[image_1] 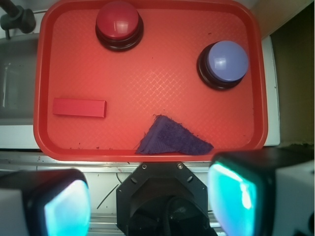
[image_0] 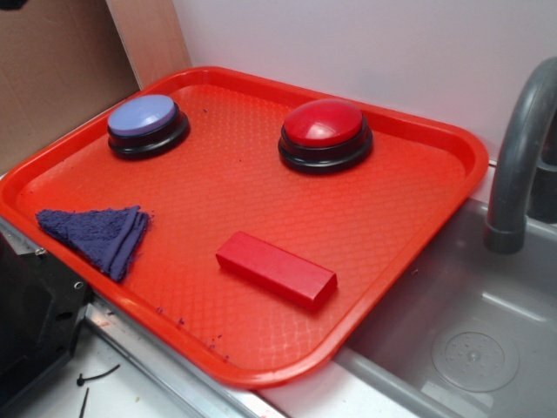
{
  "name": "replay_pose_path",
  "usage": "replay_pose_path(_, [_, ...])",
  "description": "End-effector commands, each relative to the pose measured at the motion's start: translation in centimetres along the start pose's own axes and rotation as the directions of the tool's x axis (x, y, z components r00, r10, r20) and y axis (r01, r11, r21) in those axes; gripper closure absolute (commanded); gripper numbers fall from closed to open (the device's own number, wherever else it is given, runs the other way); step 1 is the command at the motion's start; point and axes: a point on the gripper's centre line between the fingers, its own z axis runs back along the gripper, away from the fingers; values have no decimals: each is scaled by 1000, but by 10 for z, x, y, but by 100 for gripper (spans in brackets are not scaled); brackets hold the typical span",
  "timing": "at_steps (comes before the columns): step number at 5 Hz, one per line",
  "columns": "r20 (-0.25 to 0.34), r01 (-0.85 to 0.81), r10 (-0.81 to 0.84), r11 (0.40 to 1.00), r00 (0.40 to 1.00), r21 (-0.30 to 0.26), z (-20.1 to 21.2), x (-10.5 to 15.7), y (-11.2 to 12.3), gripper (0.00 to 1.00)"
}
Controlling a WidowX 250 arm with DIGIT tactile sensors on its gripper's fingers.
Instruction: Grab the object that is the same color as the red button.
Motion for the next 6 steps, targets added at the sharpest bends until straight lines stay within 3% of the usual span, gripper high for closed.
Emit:
replay_pose_path(1, [0,0,0,1000,1000,0,0,0,0,0])
replay_pose_path(2, [32,177,-178,984,984,15,-9,10,-6,0])
replay_pose_path(3, [4,424,-427,899,904,111,-23,31,-21,0])
replay_pose_path(4, [38,631,-636,770,771,92,-40,49,-44,0])
replay_pose_path(6, [209,919,-900,394,383,10,-71,45,-81,0])
